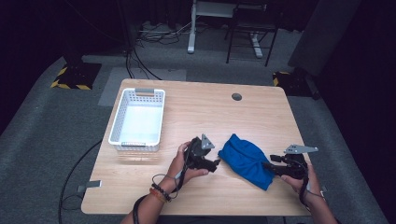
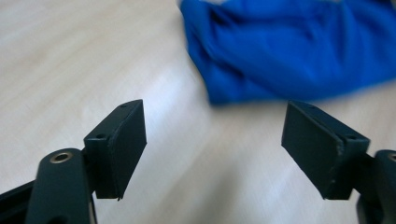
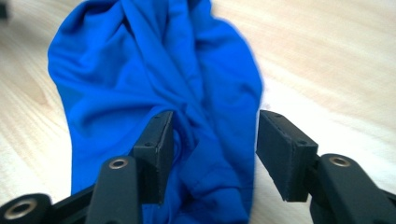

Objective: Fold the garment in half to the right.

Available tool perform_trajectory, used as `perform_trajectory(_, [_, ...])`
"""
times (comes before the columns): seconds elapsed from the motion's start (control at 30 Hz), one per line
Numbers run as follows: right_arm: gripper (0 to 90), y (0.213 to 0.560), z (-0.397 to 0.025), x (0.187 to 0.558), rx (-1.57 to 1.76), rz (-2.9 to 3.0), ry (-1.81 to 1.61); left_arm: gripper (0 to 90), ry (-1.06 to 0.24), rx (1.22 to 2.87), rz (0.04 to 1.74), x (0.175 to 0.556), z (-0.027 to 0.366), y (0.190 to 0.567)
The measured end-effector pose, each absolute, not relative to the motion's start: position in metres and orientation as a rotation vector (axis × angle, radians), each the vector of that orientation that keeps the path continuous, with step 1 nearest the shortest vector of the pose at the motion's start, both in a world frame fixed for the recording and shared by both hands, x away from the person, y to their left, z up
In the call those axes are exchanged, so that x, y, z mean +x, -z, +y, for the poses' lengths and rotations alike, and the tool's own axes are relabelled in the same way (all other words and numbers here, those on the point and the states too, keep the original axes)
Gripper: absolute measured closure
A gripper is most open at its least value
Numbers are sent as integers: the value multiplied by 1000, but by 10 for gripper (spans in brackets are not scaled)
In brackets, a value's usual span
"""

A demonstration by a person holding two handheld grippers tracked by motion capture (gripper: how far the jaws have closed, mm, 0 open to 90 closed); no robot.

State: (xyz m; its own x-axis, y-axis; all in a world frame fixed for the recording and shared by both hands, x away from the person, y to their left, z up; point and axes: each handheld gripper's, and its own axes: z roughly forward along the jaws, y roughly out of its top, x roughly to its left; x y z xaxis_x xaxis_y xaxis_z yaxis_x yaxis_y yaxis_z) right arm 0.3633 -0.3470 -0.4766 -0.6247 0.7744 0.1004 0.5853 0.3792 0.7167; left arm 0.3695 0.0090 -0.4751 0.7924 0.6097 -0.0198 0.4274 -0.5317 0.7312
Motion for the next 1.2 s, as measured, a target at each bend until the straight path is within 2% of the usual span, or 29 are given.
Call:
perform_trajectory(0.1, [416, 466, -347, 358, 1163, 2339, -1096, 199, -282, 2253, 725, 350, 18, 483])
perform_trajectory(0.23, [406, 450, -333, 348, 1014, 2312, -1104, 193, -258, 2262, 699, 331, 31, 490])
perform_trajectory(0.37, [406, 443, -300, 334, 777, 2375, -1089, 189, -278, 2299, 694, 319, 40, 498])
perform_trajectory(0.53, [430, 452, -254, 327, 563, 2484, -936, 177, -269, 2309, 700, 312, 46, 508])
perform_trajectory(0.63, [472, 460, -238, 330, 523, 2516, -910, 176, -271, 2303, 698, 310, 46, 509])
perform_trajectory(0.87, [640, 477, -222, 338, 490, 2538, -785, 162, -288, 2273, 677, 310, 48, 513])
perform_trajectory(0.97, [775, 483, -224, 340, 503, 2546, -762, 162, -283, 2275, 673, 310, 48, 513])
perform_trajectory(1.03, [785, 481, -228, 342, 532, 2543, -788, 162, -281, 2277, 672, 311, 48, 513])
perform_trajectory(1.2, [892, 468, -241, 347, 631, 2503, -884, 162, -283, 2277, 668, 311, 47, 513])
